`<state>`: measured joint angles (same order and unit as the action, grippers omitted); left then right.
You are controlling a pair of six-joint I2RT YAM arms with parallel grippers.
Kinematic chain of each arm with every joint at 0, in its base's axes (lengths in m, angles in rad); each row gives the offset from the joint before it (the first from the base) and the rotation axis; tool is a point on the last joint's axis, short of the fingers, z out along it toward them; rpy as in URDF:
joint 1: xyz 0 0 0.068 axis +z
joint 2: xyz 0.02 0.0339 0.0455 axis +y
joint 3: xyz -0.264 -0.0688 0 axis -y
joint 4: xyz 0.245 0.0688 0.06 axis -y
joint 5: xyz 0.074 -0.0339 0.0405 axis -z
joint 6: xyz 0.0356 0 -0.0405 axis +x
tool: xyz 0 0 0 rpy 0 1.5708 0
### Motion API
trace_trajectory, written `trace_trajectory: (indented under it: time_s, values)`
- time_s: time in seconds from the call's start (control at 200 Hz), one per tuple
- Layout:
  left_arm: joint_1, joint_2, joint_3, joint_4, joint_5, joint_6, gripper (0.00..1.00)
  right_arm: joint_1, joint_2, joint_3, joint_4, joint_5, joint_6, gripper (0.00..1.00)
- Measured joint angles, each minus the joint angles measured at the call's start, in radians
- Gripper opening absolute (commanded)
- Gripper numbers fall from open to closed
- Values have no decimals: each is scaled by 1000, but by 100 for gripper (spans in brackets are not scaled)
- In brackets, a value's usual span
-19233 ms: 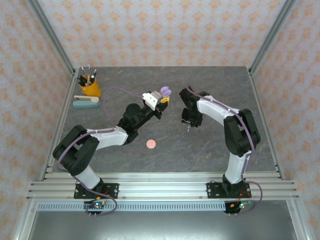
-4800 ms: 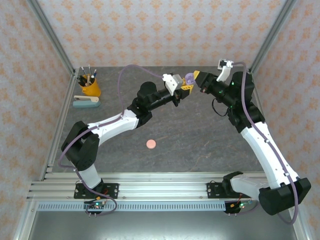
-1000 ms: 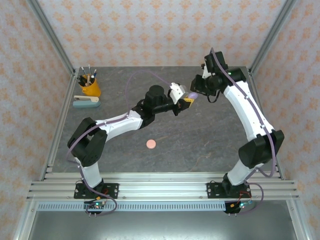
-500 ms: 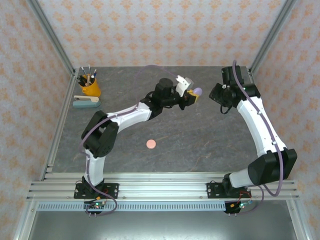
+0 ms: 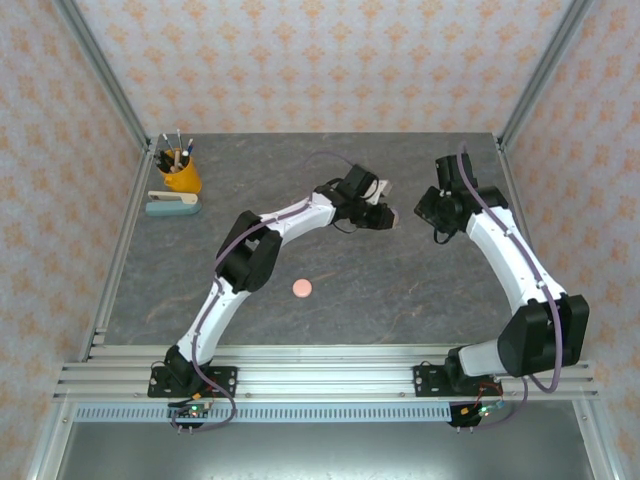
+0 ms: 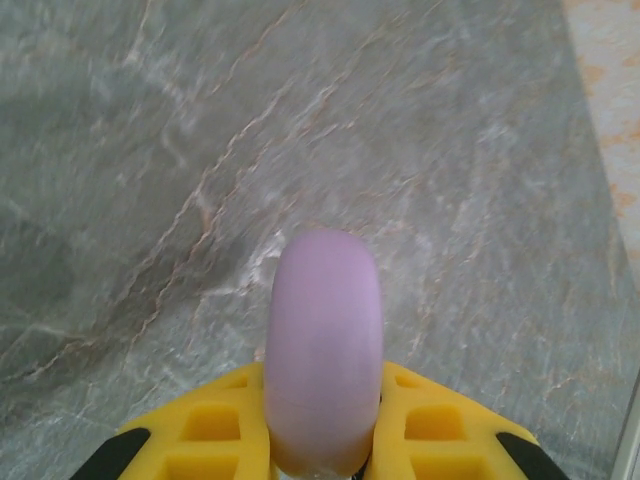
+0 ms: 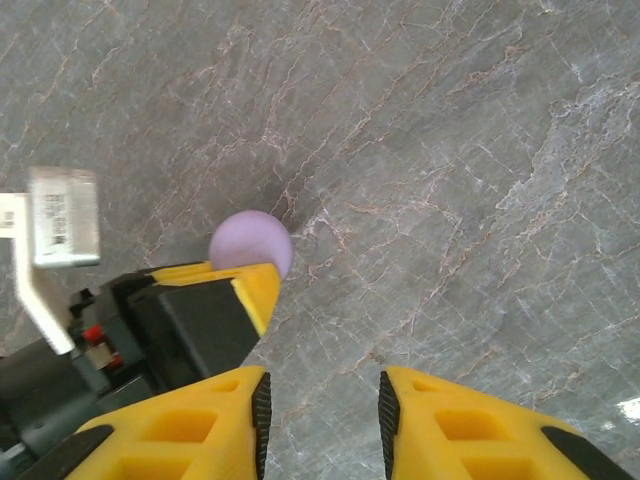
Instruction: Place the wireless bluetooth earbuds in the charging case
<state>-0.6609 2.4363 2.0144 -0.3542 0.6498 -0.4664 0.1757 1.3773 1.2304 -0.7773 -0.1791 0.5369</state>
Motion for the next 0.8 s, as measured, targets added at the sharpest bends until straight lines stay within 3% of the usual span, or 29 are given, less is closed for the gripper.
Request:
trace_trajectory:
  time_s: [0.135, 0.265, 0.38, 0.585, 0.801]
  values:
    - [0, 31, 37, -64, 0, -64, 5, 0, -14, -31, 33, -3, 13, 37]
    - [0, 56, 81, -123, -5, -95, 16, 0, -29, -60, 68, -9, 20, 40]
    - [0, 58, 89, -165, -22, -110, 30, 0, -46, -84, 91, -26, 26, 42]
    - [0, 58, 91, -221, -60, -118, 45, 0, -56, -95, 125, -66, 34, 45]
    - [-7, 37, 84, -230, -106, -109, 70, 0, -56, -95, 132, -112, 43, 48]
